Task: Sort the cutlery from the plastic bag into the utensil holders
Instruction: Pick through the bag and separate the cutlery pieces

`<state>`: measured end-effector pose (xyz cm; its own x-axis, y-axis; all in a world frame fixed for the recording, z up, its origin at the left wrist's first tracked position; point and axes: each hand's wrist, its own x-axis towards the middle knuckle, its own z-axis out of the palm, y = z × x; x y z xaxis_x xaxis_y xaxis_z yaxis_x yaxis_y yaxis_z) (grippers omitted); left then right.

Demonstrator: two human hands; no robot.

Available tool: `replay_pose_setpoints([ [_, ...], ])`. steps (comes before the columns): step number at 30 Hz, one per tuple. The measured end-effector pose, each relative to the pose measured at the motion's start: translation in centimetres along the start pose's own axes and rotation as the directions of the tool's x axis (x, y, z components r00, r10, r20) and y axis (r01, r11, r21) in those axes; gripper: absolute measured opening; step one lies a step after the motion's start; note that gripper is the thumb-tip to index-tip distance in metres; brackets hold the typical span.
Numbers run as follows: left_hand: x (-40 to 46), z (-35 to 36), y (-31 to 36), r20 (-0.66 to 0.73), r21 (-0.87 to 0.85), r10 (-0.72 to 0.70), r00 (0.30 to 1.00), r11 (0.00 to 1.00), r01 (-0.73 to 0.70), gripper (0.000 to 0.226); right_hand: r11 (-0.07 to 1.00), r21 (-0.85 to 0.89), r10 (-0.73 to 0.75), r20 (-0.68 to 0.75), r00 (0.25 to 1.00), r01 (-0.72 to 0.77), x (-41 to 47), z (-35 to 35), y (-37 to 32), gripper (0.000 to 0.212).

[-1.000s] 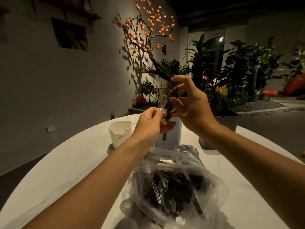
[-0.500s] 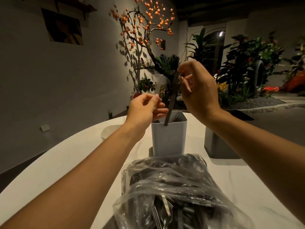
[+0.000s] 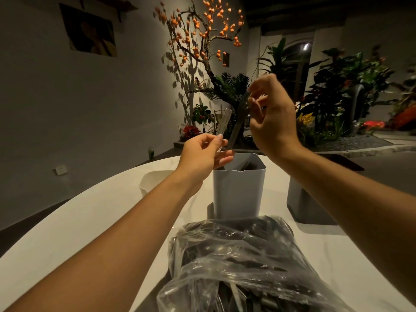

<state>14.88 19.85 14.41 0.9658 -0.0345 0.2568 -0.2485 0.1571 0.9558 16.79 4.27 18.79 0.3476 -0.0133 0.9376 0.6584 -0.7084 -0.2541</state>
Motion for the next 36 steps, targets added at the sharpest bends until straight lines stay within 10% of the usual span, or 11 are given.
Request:
replay_pose_setpoints([
  [11,0.4,-1.7,-1.2,-0.097,0.317,0.130,0.987,0.944,-0.093,0.011,0.938,-0.299,-0.065,0.346,0.936,0.175,-4.0,1.4,1.5,0.023],
  [18,-0.6,-5.5,0.0,0.056,0.650,0.390,0.919,0.685,-0.330,0.010,0.989,0.062,0.099,0.375,0.922,-0.132,-2.6,2.3,-2.7,0.032],
  [24,-1.5,-9.0,0.4,0.241,0.759,0.545,0.803,0.410,-0.506,0.022,0.788,-0.050,0.307,0.896,0.322,-0.614,-2.5,3.6,-5.6,0.043],
  [27,-1.8,-9.9,0.5,0.019,0.724,0.452,0.892,0.609,-0.324,0.039,0.720,0.007,0.342,0.867,0.363,-0.694,-3.0,4.9,-6.5,0.040],
  [30,-2.3,-9.8,1.3,-0.049,0.212,-0.060,0.997,0.975,0.069,0.026,0.716,0.076,0.417,0.751,0.513,-0.694,-3.5,6.3,-7.3,0.036],
  [36,-2.6,-10.0,0.3,-0.177,0.058,-0.057,0.983,0.996,0.068,0.019,0.842,0.113,0.296,0.721,0.627,-0.528,-4.9,7.7,-8.5,0.034],
])
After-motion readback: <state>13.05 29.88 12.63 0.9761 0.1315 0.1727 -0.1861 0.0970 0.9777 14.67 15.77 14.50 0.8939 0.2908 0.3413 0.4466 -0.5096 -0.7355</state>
